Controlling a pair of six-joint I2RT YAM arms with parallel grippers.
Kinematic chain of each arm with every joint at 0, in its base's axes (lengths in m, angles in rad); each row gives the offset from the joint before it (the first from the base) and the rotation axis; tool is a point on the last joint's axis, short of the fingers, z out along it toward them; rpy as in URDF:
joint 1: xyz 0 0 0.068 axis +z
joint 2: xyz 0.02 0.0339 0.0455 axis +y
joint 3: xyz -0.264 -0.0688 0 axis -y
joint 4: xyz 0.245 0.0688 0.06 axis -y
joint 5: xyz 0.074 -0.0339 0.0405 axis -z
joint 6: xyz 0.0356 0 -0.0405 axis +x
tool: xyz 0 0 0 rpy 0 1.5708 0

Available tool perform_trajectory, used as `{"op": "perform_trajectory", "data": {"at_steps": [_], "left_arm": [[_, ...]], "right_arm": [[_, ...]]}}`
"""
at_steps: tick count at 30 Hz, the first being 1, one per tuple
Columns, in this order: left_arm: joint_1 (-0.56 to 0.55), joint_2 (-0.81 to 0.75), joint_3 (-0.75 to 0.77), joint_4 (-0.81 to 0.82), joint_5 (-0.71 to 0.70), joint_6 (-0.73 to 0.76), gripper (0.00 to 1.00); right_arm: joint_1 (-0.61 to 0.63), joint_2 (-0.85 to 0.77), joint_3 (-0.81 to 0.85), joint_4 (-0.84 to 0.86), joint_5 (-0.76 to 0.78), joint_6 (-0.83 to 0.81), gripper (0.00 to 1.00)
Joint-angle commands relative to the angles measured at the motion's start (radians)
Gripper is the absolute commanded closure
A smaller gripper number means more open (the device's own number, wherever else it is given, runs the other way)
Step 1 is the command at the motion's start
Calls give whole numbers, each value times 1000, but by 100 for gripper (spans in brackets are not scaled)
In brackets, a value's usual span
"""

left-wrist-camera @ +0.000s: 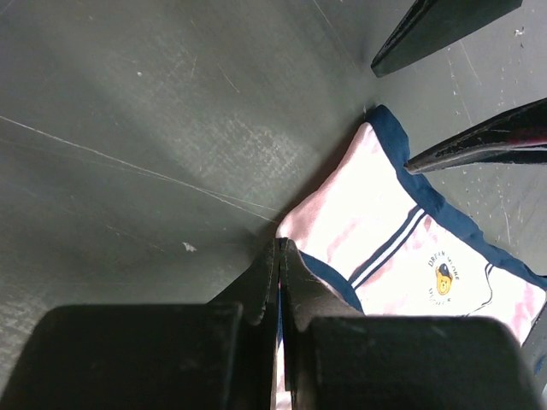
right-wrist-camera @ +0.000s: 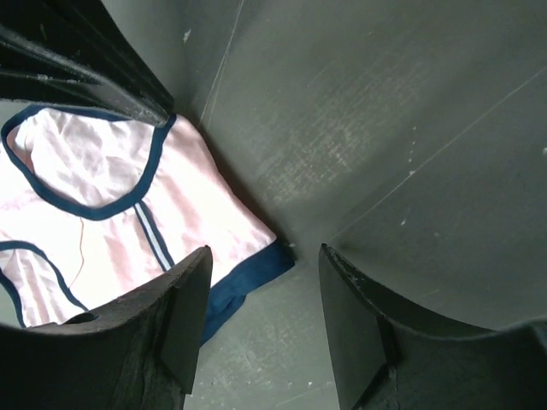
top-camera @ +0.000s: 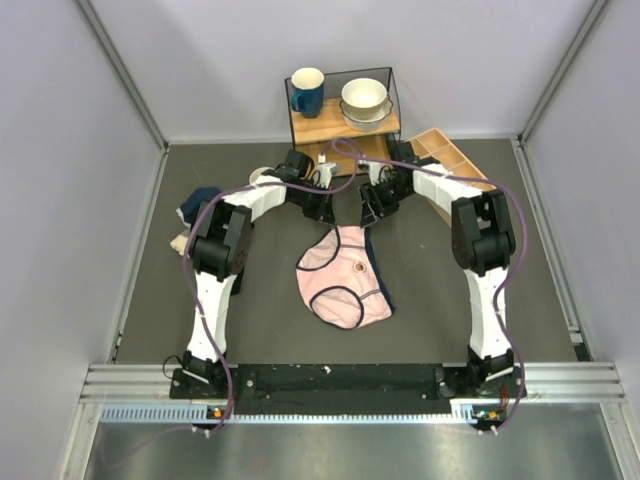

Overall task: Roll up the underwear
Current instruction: Fold the underwear at the center of the board.

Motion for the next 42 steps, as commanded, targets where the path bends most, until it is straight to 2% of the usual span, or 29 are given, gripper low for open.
{"op": "perform_trajectory", "data": {"at_steps": [1, 6, 9, 12, 13, 15, 18, 29, 36, 42], "left_arm": [[8, -45, 8, 24, 37, 3, 100], [8, -42, 13, 26, 42, 2, 100], [8, -41, 14, 26, 46, -25, 100], [8, -38, 13, 27, 45, -25, 100], [8, -41, 13, 26, 46, -25, 100], [8, -42, 13, 27, 46, -25, 100], [8, -47, 16, 26, 43, -28, 100], [6, -122, 17, 21, 26, -48, 100], [2, -219, -32, 21, 43, -68, 100], [-14, -318, -147, 33, 34, -82, 100]], "right_arm": [[-6, 56, 63, -53, -17, -4, 47], [1, 76, 59, -97, -37, -15, 50], [5, 83, 59, -116, -38, -18, 56], [3, 85, 63, -117, -37, -19, 71], [5, 85, 65, -116, -38, -21, 80], [3, 85, 68, -119, -41, -26, 90], [3, 80, 80, -117, -55, -33, 100], [3, -32, 130, -113, -104, -81, 100], [1, -159, 2, -88, -187, -131, 100], [1, -263, -103, -76, -213, -168, 100]]}}
